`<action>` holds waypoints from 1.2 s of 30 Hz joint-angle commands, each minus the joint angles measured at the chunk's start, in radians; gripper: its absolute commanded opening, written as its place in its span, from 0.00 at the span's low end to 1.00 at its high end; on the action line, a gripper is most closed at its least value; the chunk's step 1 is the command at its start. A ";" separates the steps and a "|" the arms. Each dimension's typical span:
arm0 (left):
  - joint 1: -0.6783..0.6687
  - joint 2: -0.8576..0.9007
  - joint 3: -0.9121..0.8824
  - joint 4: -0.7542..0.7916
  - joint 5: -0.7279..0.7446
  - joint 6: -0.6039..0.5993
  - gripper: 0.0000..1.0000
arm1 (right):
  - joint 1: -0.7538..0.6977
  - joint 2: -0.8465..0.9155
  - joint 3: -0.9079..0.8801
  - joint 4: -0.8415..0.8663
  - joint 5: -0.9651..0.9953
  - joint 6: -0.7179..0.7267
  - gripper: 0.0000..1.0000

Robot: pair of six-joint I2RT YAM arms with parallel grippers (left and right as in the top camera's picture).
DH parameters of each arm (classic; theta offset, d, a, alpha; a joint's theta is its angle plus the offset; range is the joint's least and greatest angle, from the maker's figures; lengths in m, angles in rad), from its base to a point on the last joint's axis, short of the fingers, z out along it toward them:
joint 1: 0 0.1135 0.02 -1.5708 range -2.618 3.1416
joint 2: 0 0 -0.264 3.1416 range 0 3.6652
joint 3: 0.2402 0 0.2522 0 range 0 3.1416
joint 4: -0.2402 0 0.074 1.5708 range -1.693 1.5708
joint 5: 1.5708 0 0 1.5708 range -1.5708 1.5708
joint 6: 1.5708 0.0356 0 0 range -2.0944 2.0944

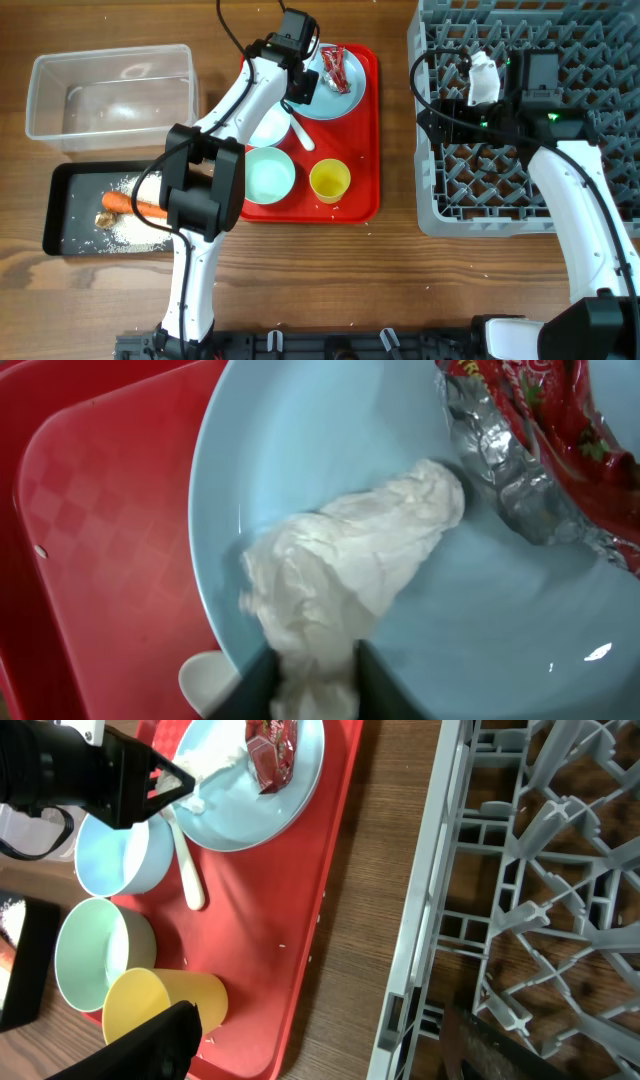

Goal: Sort waste into correct bins and load items into the dishwasher rack
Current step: 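Grasp the white tissue on the plate and drop it in the clear bin, then grasp the red candy wrapper on the blue plate with the left gripper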

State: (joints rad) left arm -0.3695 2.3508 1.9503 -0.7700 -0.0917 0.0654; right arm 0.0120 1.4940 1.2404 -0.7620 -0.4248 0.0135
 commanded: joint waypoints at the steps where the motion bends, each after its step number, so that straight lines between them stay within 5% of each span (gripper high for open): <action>1: 0.000 0.019 0.017 0.014 0.001 0.009 0.04 | 0.002 0.006 0.014 0.001 0.003 -0.011 0.79; 7: 0.128 -0.206 0.200 -0.188 -0.007 -0.192 0.04 | 0.002 0.006 0.014 0.002 0.003 -0.011 0.79; 15: 0.474 -0.275 0.029 -0.403 -0.022 -0.261 0.09 | 0.002 0.006 0.014 0.005 0.003 -0.010 0.79; 16: 0.482 -0.275 -0.007 -0.398 -0.022 -0.261 0.40 | 0.003 0.006 0.014 0.003 0.003 -0.010 0.79; 17: 0.488 -0.275 -0.050 -0.379 -0.022 -0.262 0.95 | 0.002 0.006 0.014 0.002 0.003 -0.010 0.79; 18: 0.488 -0.275 -0.052 -0.369 -0.022 -0.274 1.00 | 0.002 0.006 0.014 0.002 0.003 -0.010 0.79; 23: 0.396 -0.317 0.119 -0.184 0.140 -0.282 1.00 | 0.002 0.006 0.014 -0.002 0.003 -0.010 0.79; 30: 0.070 -0.167 0.135 0.065 0.125 -0.231 1.00 | 0.002 0.006 0.014 0.005 0.003 -0.011 0.80; 36: -0.056 0.053 0.135 0.130 0.066 -0.348 0.81 | 0.002 0.006 0.014 -0.003 0.003 -0.013 0.80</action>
State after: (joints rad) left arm -0.4164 2.3474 2.0823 -0.6460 0.0017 -0.2241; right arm 0.0120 1.4940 1.2404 -0.7635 -0.4248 0.0135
